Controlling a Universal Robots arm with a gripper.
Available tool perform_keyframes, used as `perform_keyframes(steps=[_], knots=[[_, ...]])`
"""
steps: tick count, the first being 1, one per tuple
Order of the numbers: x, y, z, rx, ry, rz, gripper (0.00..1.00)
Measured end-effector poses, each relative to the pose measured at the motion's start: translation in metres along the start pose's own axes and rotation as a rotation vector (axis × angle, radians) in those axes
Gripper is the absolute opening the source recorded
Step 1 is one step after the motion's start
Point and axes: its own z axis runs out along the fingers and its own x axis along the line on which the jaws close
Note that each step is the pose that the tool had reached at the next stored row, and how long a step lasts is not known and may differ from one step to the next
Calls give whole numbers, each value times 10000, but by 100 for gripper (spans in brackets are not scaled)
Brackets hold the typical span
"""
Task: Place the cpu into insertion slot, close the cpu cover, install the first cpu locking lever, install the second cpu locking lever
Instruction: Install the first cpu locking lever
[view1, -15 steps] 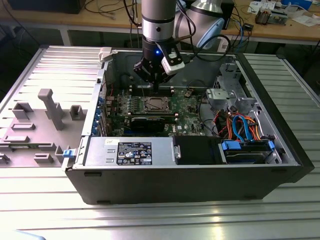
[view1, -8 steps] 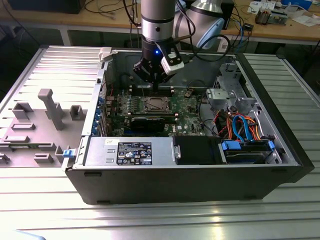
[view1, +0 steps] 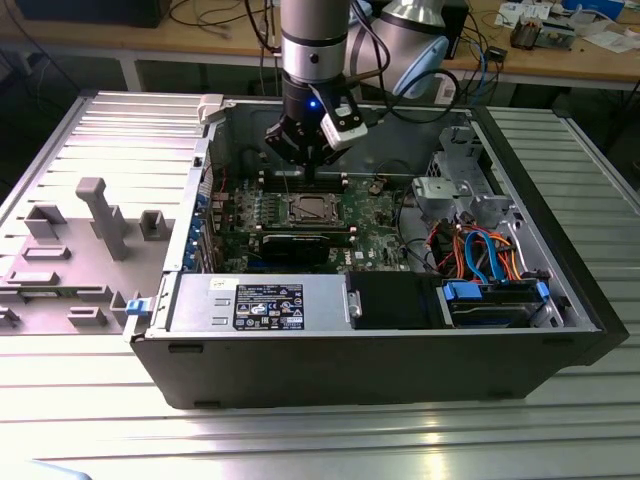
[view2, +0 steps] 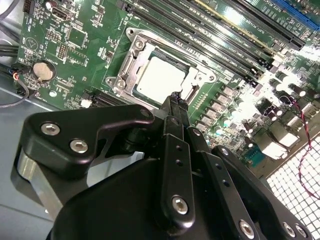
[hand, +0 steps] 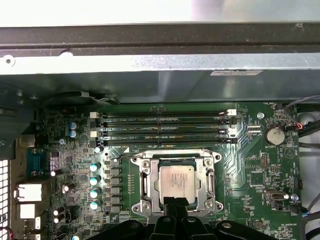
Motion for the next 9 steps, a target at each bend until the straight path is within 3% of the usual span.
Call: perform_keyframes(steps=[6,9], knots=[[6,-1,8,-20,13,-772,11],[90,-1,8,-21,14,-796,11]])
